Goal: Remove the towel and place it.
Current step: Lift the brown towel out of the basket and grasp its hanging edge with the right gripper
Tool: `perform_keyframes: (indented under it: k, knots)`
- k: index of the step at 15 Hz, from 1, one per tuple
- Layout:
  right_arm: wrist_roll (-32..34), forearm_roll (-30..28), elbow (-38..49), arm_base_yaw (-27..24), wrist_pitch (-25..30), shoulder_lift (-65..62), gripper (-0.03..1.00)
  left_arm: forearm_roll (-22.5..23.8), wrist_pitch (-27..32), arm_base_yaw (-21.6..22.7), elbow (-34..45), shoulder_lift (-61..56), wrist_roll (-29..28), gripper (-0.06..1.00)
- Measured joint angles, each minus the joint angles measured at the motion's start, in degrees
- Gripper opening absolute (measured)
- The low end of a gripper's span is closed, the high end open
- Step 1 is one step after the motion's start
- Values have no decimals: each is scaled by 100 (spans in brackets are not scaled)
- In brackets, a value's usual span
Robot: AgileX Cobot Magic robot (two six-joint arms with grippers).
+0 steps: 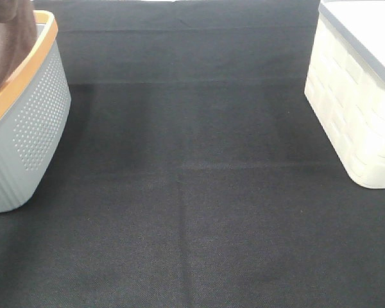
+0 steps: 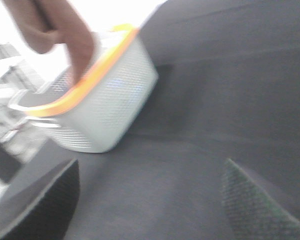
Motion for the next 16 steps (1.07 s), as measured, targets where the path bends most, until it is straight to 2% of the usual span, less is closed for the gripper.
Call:
perform_keyframes:
  k: [3, 5, 8, 10, 11, 13, 14, 16]
  knots:
    - [-1289, 1049, -29, 0, -23, 808, 72, -34, -286, -693, 0, 52, 390, 0]
    - [-1977, 1134, -309, 0, -29, 1461, 71, -46, -487, -1026, 0, 172, 533, 0]
    - [-2595, 1106, -1163, 0, -29, 2464, 71, -52, -785, -1455, 0, 424, 676, 0]
    - [-2739, 974, -1690, 126, -46, 3042, 70, -52, -911, -1679, 0, 602, 814, 0]
    - [-2825, 699, -1977, 607, -218, 3443, 70, -57, -1083, -1874, 0, 751, 934, 0]
    - [-2830, -23, -2257, 1387, -905, 3959, 70, -57, -1318, -2103, 0, 911, 1026, 0]
    - [-2830, -23, -2257, 1387, -905, 3959, 70, -57, -1318, -2103, 0, 911, 1026, 0]
    - [-2733, -722, -2406, 2114, -1673, 4354, 70, -57, -1604, -2372, 0, 1049, 1186, 0]
